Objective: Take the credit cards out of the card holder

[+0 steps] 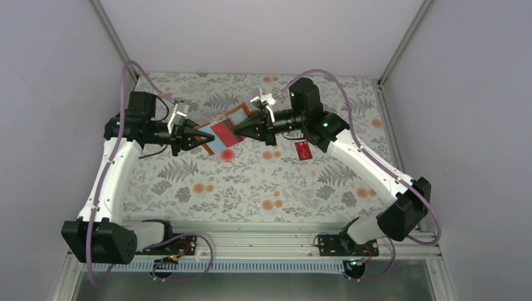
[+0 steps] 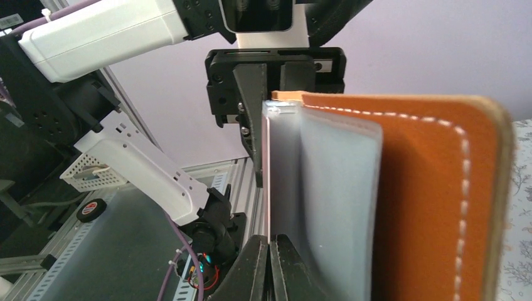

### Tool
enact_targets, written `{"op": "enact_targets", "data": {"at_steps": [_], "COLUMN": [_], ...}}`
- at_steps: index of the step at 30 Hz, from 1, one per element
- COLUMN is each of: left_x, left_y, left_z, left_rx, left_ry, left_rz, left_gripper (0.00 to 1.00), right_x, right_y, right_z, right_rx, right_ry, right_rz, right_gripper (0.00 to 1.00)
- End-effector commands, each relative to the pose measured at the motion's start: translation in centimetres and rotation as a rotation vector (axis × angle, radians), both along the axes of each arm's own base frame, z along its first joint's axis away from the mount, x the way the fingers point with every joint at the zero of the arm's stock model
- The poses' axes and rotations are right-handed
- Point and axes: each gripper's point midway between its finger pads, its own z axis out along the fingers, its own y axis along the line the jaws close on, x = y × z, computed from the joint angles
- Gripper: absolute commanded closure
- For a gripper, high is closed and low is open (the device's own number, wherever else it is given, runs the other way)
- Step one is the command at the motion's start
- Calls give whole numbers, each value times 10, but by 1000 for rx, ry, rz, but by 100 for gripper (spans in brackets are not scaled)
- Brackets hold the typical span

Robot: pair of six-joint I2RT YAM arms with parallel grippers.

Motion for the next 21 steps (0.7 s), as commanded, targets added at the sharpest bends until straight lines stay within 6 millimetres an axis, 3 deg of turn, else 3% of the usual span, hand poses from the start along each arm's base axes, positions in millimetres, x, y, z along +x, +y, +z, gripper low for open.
{"op": "enact_targets", "data": {"at_steps": [1,6,10,13,21], "left_x": [-8,-8,-7,-8,-3], "left_y": [-1,-1,-1,-1,-1], "left_z": [9,9,10,11,8], "left_rx": [-37,-41,-47,-57,-47], "left_ry": [-42,-42,-37,-26,-8], "left_rz": [-26,-28,-31,-36,-27], "left_gripper": [98,96,71,64,97], "right_x": [6,10,8,6,1], "right_y": [-5,-5,4,10,19], "right_z": [8,9,10,9,1], "right_rx": [32,47,57,59,26], "right_ry": [-10,15,26,33,33], "right_rz": [-28,-45,-23,-5,18], "right_gripper": [96,96,96,96,96]}}
